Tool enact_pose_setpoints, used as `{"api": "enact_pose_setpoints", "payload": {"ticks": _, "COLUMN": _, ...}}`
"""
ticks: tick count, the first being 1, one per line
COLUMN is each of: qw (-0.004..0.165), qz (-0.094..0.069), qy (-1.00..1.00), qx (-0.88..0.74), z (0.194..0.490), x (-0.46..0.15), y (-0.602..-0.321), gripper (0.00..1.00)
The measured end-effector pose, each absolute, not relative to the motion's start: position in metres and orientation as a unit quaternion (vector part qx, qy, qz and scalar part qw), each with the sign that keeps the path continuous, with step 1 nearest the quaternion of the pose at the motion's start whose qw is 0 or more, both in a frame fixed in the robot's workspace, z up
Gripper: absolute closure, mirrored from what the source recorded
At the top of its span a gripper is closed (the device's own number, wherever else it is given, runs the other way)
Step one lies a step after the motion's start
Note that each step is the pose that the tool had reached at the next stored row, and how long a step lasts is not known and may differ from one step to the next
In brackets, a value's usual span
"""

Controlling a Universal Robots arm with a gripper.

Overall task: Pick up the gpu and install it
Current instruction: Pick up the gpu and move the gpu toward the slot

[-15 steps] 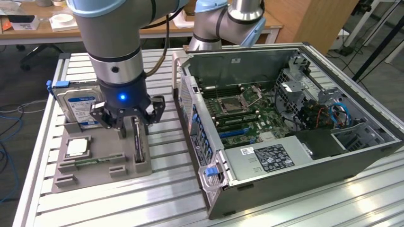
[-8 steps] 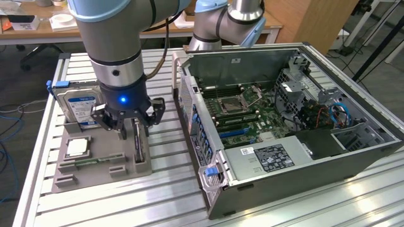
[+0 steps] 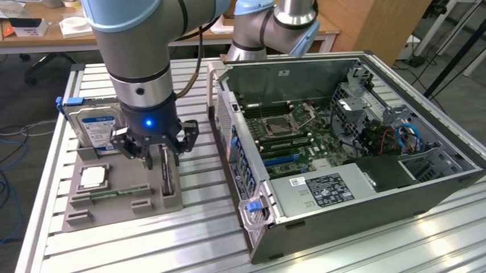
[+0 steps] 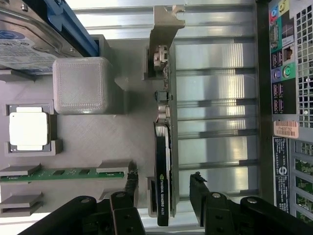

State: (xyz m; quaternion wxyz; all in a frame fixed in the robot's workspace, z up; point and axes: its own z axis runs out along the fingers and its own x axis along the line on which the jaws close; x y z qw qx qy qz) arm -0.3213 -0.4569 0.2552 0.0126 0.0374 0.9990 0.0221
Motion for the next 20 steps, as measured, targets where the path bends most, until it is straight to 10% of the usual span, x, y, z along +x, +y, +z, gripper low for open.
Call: {"api": "enact_pose_setpoints", "payload": {"ticks": 20, "qw": 0.013, "qz": 0.022, "qy": 0.999, "qx": 0.037, "z": 0.2468, "x": -0.3213, "y": -0.4569, "gripper": 0.45}}
